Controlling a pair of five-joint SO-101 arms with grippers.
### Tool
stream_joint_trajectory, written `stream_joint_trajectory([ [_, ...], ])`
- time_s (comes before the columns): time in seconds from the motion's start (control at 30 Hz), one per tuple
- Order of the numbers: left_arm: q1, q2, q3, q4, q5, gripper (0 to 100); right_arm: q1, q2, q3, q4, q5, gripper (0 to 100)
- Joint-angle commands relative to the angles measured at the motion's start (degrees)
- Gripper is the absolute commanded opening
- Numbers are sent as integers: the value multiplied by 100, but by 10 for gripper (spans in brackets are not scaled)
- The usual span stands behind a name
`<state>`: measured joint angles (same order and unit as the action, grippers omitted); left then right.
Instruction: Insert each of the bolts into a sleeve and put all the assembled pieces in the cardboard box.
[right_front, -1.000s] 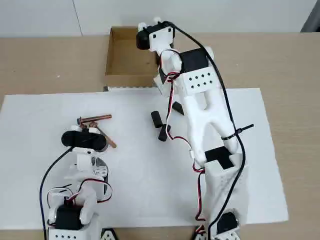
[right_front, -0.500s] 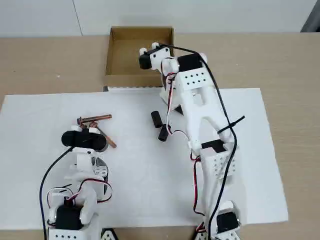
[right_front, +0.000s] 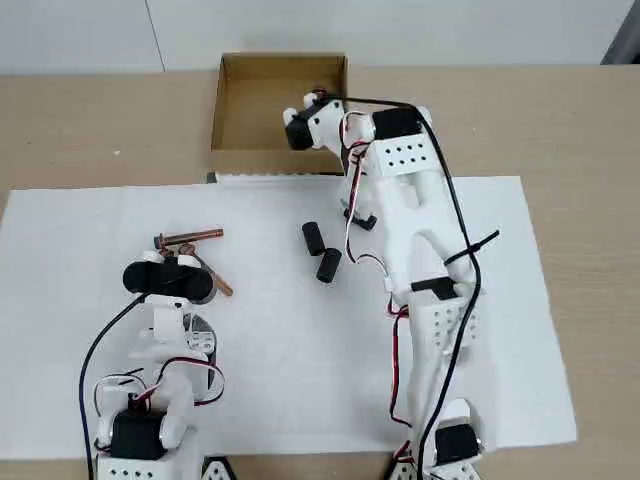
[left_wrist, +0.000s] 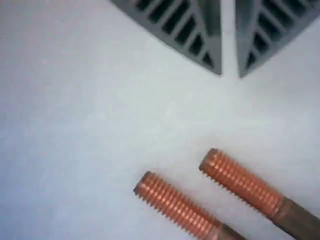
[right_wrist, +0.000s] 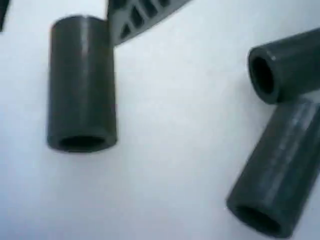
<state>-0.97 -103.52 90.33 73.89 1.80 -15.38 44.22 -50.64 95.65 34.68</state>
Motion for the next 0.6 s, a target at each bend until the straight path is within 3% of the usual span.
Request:
stream_joint_trajectory([
  [0.0, -35, -35, -31, -158, 0, 6, 22, 22, -255, 57, 97, 139],
  [0.57, -35, -35, -31, -158, 0, 6, -4, 690, -255, -145, 352, 136],
])
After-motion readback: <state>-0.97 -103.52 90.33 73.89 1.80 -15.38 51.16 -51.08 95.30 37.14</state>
